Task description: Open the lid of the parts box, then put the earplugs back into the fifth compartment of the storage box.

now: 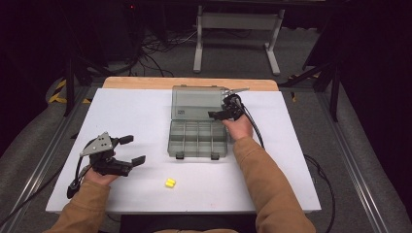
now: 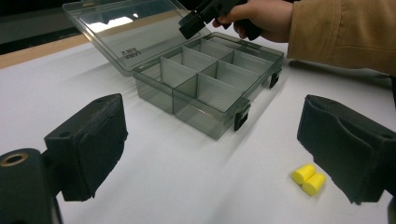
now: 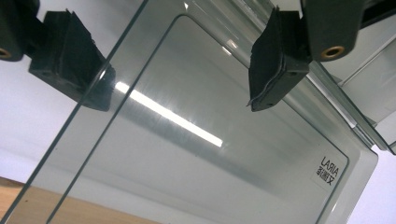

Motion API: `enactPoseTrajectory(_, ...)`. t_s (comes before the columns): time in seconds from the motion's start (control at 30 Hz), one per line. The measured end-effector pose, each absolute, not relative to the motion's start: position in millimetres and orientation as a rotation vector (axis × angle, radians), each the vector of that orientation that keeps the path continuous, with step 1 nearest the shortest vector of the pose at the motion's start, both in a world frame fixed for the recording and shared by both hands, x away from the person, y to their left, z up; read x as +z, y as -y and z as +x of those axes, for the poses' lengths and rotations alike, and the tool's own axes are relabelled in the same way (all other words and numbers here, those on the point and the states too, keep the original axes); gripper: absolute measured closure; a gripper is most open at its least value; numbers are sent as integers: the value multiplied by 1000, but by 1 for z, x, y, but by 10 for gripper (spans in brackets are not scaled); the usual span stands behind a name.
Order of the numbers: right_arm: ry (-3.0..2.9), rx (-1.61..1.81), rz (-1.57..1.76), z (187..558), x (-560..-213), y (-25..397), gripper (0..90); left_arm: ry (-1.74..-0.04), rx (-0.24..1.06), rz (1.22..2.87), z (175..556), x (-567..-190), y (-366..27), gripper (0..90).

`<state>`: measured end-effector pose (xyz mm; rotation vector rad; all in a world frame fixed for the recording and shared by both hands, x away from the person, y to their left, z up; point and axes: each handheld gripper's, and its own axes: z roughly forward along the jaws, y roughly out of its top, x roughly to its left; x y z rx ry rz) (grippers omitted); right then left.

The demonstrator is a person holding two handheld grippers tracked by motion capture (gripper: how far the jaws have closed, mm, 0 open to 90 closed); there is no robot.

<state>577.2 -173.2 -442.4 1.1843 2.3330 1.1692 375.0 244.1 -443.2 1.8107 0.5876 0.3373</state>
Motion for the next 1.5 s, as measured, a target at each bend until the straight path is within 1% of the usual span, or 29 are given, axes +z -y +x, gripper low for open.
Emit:
enactPoseTrajectory(0.5,-2325,1123,1239,578,-443,178,230,-588,339,1811,375,-443,-244,89)
enactPoseTrajectory(0.7,-2314,1120,1231,573,-435,180,217,-583,352,1807,376,-443,-245,87)
enactPoseTrajectory(0.9,-2323,1154,1124,559,-418,172,217,-587,344,1810,374,-442,-246,85)
enactPoseTrajectory(1.13,-2353,1217,965,533,-399,156,217,-581,375,1800,372,-443,-249,81)
enactPoseTrajectory(1.5,-2388,1303,813,502,-381,138,217,-596,396,1797,368,-444,-254,74)
